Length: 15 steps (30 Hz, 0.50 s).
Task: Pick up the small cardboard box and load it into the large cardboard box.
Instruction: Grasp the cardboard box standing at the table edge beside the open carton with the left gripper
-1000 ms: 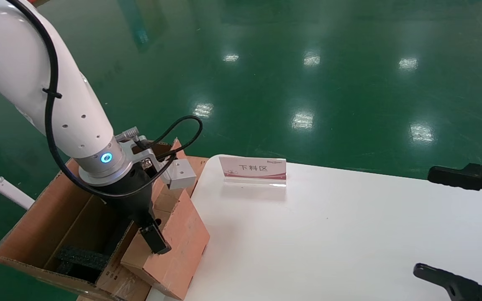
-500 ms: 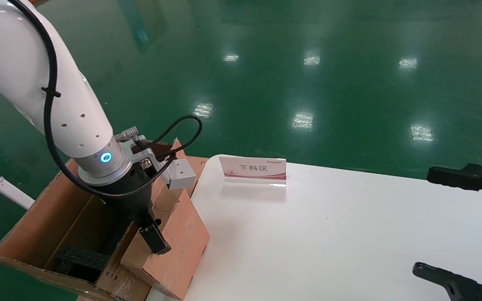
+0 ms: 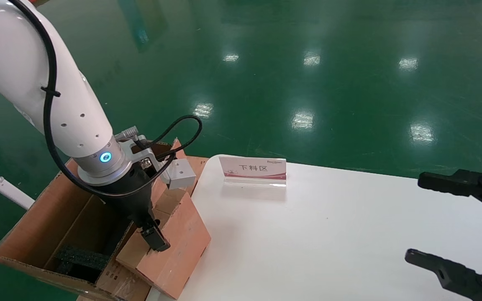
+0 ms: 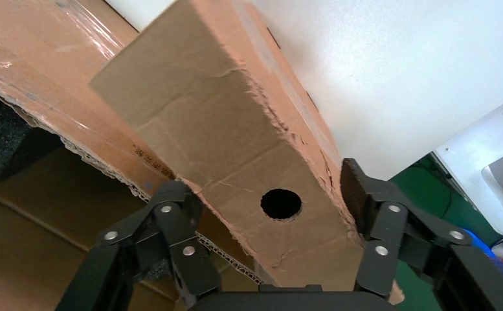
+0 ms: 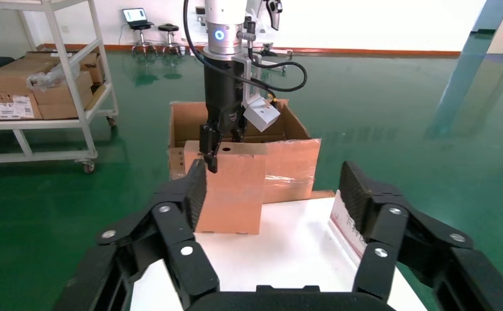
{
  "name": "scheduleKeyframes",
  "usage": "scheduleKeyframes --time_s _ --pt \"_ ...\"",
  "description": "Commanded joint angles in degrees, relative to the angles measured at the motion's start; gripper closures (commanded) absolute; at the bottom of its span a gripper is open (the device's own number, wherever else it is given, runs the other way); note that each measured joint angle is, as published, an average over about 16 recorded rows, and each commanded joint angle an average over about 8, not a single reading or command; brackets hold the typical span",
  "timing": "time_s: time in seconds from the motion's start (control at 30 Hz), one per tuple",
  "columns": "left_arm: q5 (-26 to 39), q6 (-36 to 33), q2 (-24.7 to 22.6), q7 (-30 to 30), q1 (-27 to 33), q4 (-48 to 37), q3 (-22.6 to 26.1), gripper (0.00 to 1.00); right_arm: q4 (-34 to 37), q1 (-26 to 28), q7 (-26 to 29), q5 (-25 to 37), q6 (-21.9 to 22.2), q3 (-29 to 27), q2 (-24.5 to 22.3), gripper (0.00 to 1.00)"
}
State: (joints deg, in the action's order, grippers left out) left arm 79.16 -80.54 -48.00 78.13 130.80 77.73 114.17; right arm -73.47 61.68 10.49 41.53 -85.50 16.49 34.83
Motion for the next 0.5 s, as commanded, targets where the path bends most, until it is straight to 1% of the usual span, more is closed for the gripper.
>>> scheduleKeyframes --time_s 0.03,0.5 --pt "0.0 0.0 0.0 0.0 0.0 0.0 0.0 1.0 0.0 0.0 0.0 0.0 0.0 0.0 0.0 1.0" --pt "0.0 -0.1 0.0 0.0 0.0 0.0 0.0 1.0 0.0 0.0 0.0 0.0 0.0 0.0 0.0 1.0"
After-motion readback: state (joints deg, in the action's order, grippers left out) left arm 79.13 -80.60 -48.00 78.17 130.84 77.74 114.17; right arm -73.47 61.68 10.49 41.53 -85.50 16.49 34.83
